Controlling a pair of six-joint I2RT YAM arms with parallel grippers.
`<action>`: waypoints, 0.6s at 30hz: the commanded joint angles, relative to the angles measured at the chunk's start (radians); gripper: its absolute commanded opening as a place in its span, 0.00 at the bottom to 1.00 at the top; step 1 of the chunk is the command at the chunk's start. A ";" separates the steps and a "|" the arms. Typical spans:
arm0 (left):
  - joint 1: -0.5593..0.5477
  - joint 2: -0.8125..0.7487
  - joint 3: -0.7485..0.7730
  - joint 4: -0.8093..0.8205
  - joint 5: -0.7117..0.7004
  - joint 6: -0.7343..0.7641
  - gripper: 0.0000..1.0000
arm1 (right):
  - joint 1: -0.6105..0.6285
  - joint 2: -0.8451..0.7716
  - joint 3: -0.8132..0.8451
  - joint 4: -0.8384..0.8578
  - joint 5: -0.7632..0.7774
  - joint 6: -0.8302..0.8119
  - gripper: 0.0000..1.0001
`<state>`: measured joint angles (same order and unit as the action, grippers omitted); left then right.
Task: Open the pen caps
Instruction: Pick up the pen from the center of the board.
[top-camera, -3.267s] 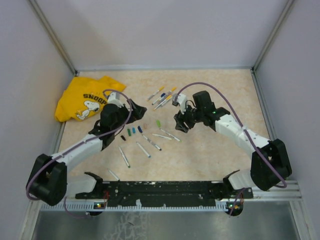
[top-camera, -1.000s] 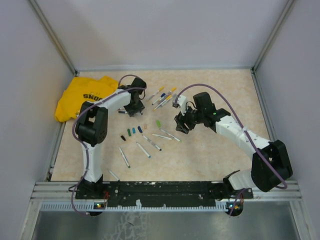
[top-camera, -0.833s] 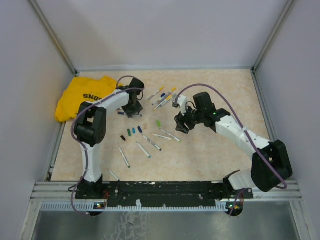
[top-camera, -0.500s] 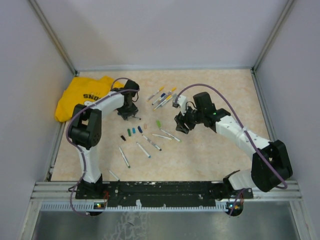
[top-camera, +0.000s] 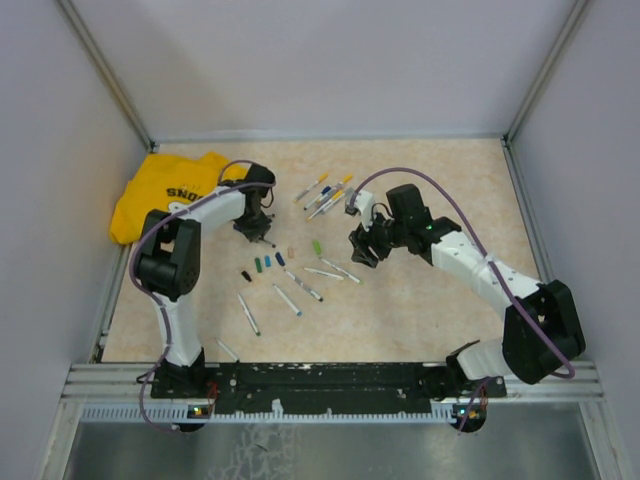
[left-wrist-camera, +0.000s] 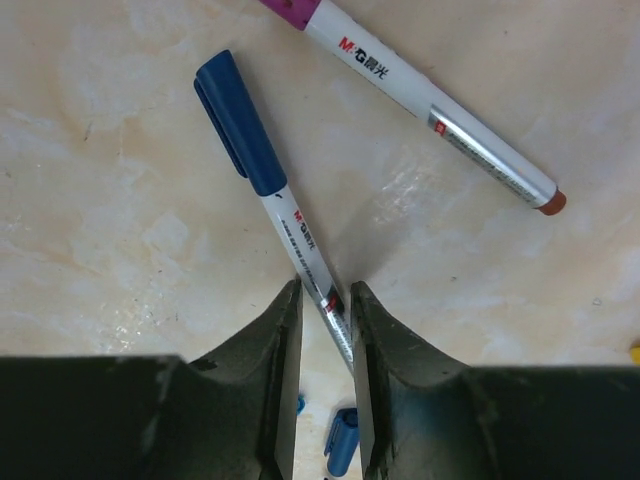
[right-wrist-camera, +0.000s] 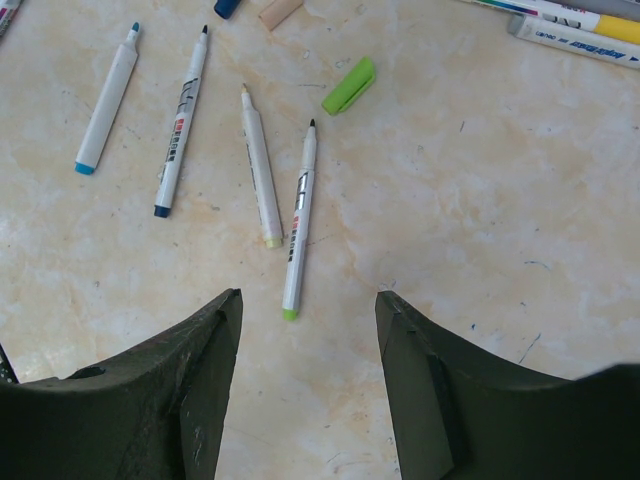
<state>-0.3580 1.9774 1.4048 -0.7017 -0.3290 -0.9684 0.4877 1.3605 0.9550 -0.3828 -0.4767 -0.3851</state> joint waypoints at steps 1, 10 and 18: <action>0.012 -0.024 -0.032 -0.006 0.004 -0.020 0.32 | -0.009 -0.044 -0.001 0.037 -0.011 -0.012 0.56; 0.030 -0.011 -0.090 0.027 0.044 -0.034 0.19 | -0.009 -0.047 -0.001 0.037 -0.010 -0.012 0.56; 0.031 -0.058 -0.128 0.053 0.055 -0.026 0.15 | -0.009 -0.050 -0.001 0.037 -0.009 -0.012 0.56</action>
<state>-0.3351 1.9266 1.3159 -0.6346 -0.2966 -0.9874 0.4877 1.3544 0.9550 -0.3824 -0.4767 -0.3851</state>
